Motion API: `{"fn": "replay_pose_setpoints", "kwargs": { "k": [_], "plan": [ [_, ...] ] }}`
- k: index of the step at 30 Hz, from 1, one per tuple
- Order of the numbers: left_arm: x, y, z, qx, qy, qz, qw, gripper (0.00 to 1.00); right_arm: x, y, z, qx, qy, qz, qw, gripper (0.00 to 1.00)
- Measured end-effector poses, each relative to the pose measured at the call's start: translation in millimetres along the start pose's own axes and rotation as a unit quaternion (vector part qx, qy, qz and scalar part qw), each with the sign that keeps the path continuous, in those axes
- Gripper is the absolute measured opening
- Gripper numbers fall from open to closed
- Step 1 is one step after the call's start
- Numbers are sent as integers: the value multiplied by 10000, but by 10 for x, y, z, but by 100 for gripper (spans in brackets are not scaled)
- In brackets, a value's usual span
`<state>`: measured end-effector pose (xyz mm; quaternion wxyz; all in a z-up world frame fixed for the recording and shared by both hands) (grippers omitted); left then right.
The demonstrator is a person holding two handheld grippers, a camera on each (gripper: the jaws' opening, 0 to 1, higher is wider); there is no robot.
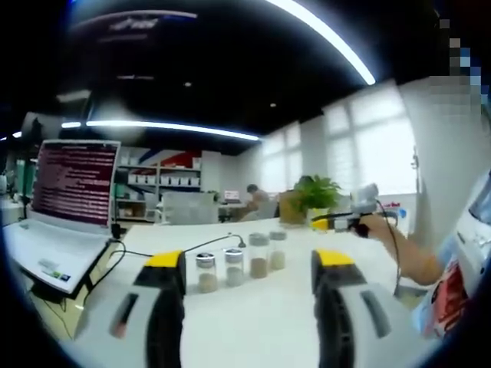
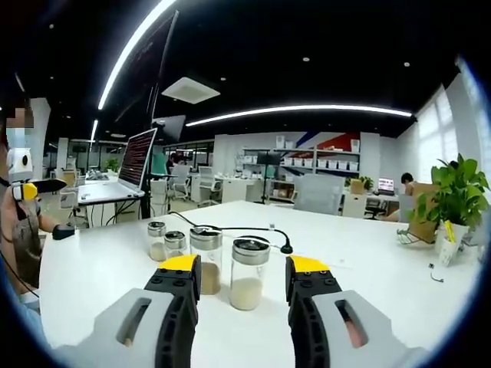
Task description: Rotate the seasoning bottle until the label or dispensing opening points toward the visible target arrow and the bottle remains upright within the marked orientation range
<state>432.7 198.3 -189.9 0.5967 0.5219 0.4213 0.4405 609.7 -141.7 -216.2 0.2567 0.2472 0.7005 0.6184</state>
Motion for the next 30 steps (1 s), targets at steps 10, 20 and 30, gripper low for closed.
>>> {"fn": "replay_pose_setpoints", "kwargs": {
  "k": [10,20,30],
  "plan": [
    [-2,-2,-7,-2,-13,2,10000,70,-35,-16,134,35,5,-3,10000,45],
    [-5,-6,-3,17,-51,1,10000,70,-118,-5,253,77,-53,-21,10000,46],
    [11,12,-12,2,-43,-10,10000,70,-79,-46,375,133,111,164,9997,47]
  ]
}}
Point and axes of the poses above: the point that each gripper's makers call its tool centre point, and the gripper's own axes: z roughly forward along the fingers, x roughly to its left, y roughly out of its top, the point moved 4 cm from there along -z, roughly backward along the fingers, and after that the axes turned 15 degrees about y, right-handed, at the moved point
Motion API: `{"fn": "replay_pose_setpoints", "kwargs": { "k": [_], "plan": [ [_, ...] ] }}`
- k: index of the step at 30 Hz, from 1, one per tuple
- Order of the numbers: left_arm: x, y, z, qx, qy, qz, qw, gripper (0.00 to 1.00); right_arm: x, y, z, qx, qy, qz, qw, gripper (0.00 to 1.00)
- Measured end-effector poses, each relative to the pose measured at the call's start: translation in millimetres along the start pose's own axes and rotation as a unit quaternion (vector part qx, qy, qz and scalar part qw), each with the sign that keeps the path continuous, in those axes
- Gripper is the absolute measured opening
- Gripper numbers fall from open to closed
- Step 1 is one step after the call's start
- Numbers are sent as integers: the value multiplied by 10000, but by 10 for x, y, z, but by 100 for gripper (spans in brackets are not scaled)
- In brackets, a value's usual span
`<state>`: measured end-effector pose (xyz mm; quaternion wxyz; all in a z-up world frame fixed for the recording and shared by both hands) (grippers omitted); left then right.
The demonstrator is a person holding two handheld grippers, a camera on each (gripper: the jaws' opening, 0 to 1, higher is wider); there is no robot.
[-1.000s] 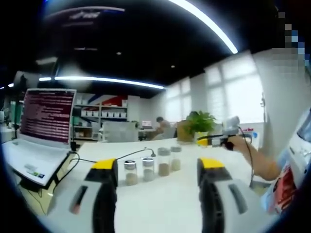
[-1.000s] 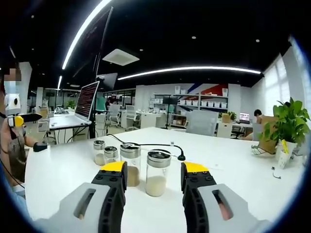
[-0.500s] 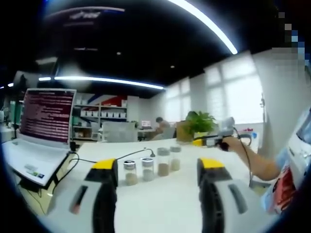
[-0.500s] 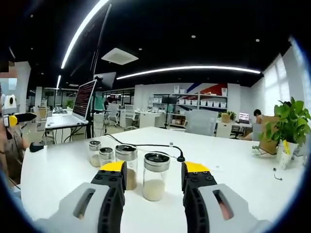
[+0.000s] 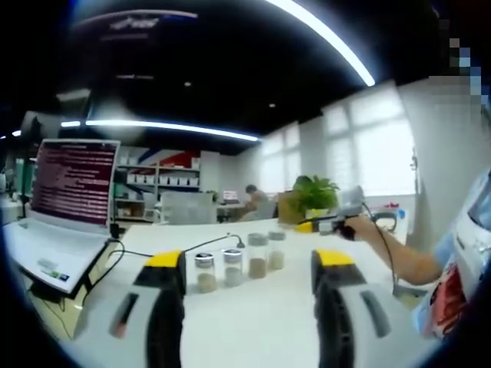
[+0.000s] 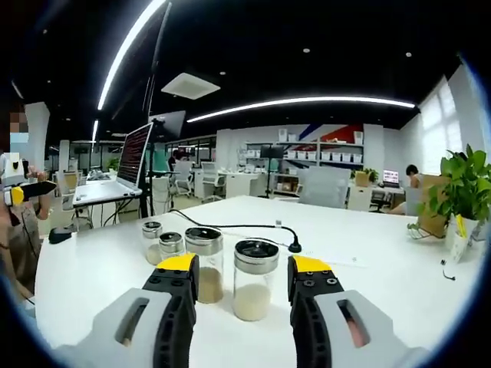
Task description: Rotate the seasoning bottle until the label or dispensing opening points toward the visible target arrow and the bottle remains upright within the marked orientation range
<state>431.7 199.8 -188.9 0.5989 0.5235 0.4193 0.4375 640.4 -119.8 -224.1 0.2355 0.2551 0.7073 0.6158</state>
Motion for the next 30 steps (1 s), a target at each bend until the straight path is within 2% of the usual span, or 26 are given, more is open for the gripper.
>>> {"fn": "replay_pose_setpoints", "kwargs": {
  "k": [9,15,23,30],
  "plan": [
    [-29,-14,2,7,-1,-8,10000,70,-49,-66,86,99,-36,111,9999,48],
    [-62,-43,10,47,-65,-8,10000,70,-106,-75,232,80,-103,74,9999,48],
    [-20,-46,8,34,-30,-40,10000,70,-220,-149,395,152,-232,157,9995,48],
    [0,-58,22,61,-28,-67,10000,70,-302,-197,481,74,-337,268,9990,48]
  ]
}}
Point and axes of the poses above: the point that each gripper's makers call its tool centre point, and the gripper's own axes: z roughly forward along the fingers, x roughly to its left, y roughly out of its top, the point moved 4 cm from there along -z, roughly backward along the fingers, and after that the axes turned 15 degrees about y, right-handed, at the moved point
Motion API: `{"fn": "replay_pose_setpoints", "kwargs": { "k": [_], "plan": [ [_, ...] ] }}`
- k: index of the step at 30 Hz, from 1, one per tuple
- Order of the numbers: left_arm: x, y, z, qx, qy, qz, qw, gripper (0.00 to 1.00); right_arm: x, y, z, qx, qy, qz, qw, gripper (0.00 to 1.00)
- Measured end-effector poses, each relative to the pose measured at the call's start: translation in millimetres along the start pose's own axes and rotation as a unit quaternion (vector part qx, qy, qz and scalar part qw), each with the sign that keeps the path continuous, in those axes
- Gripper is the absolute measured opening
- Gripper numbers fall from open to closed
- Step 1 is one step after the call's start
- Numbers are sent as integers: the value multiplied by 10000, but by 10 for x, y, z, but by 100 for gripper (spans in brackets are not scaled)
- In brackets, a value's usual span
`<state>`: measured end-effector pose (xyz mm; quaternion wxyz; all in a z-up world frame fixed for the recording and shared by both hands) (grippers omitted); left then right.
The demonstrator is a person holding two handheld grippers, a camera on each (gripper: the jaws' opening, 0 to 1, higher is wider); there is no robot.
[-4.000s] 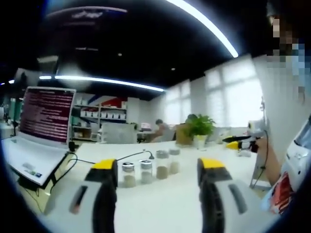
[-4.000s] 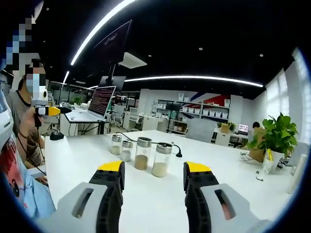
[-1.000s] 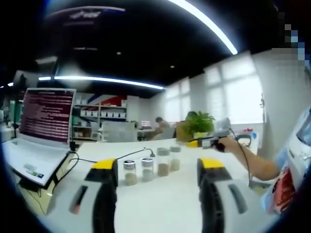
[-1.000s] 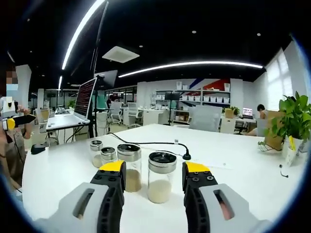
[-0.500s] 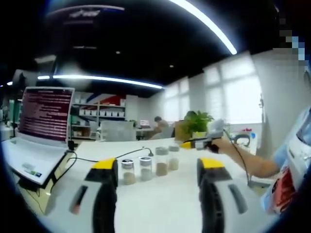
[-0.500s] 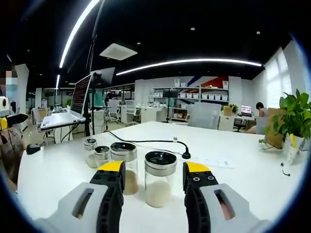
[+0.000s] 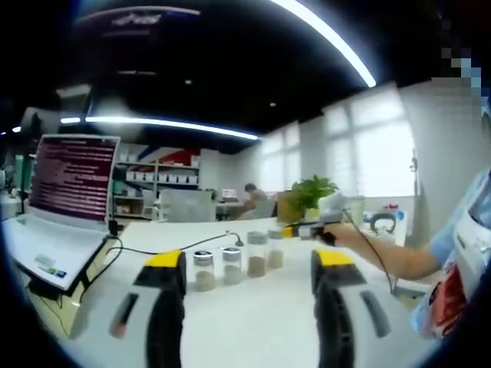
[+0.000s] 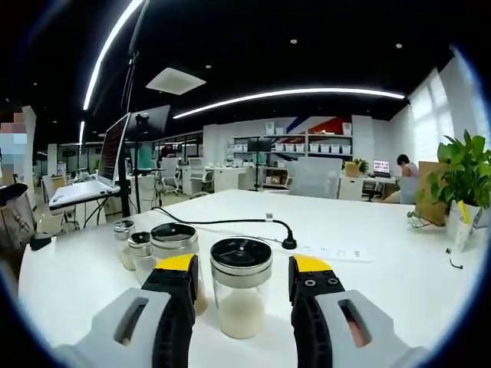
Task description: Rotate the seasoning bottle until the label or dispensing opening points toward the visible target arrow and the bottle remains upright within the marked orientation range
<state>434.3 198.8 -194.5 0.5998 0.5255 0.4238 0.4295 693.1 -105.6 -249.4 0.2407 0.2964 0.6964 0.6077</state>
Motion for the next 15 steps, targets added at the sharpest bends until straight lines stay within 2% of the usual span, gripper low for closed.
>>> {"fn": "replay_pose_setpoints", "kwargs": {
  "k": [15],
  "plan": [
    [-4,-13,24,34,-40,-8,10000,69,-70,-53,187,-46,56,95,9999,45]
  ]
}}
Point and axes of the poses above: the point that each gripper's makers call its tool centre point, and the gripper's own axes: z roughly forward along the fingers, x roughly to its left, y roughly out of its top, the point moved 4 cm from there along -z, roughly backward along the fingers, and after that the axes turned 15 degrees about y, right-handed, at the moved point
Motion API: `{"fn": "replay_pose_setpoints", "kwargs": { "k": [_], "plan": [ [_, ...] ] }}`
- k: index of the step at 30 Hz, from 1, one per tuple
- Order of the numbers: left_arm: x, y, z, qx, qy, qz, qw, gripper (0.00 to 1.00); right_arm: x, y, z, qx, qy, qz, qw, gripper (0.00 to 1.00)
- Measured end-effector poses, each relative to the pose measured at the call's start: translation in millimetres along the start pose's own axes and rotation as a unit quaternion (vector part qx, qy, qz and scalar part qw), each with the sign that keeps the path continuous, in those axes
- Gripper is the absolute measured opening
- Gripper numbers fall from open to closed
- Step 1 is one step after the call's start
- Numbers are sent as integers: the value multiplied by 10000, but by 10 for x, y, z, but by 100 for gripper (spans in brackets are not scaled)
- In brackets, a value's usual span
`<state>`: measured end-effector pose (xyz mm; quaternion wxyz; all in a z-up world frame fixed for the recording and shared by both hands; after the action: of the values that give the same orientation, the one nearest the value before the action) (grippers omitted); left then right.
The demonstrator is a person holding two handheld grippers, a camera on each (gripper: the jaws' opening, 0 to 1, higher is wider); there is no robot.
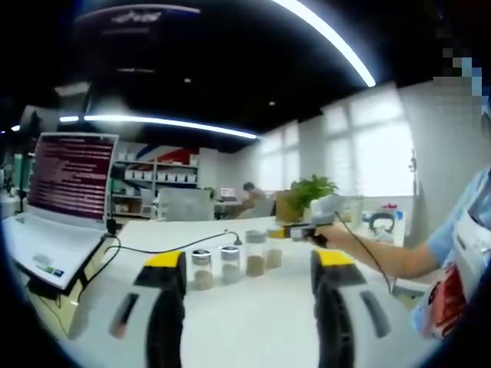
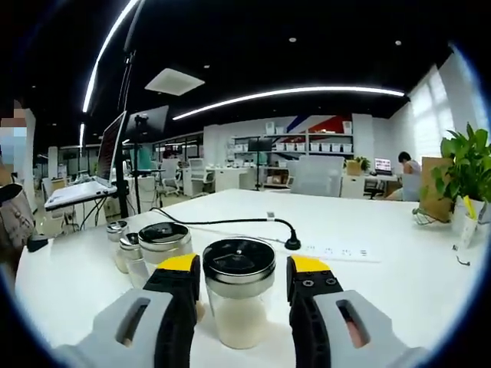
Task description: Rotate the seasoning bottle until the label or dispensing opening points toward the visible target arrow and the bottle remains upright within the marked orientation range
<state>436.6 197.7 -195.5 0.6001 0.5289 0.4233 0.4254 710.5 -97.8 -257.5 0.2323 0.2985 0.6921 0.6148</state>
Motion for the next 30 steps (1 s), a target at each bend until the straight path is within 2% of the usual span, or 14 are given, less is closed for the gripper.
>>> {"fn": "replay_pose_setpoints", "kwargs": {
  "k": [30],
  "plan": [
    [28,-4,-12,19,5,21,10000,70,-20,-79,165,79,39,25,10000,43]
  ]
}}
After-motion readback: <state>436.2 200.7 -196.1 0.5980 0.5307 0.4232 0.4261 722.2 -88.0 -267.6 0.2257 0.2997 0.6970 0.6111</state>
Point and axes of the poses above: the point that each gripper's makers call its tool centre point, and the gripper's own axes: z roughly forward along the fingers, x roughly to its left, y roughly out of its top, the point moved 4 cm from there along -z, roughly backward along the fingers, and after that the axes turned 15 degrees about y, right-handed, at the moved point
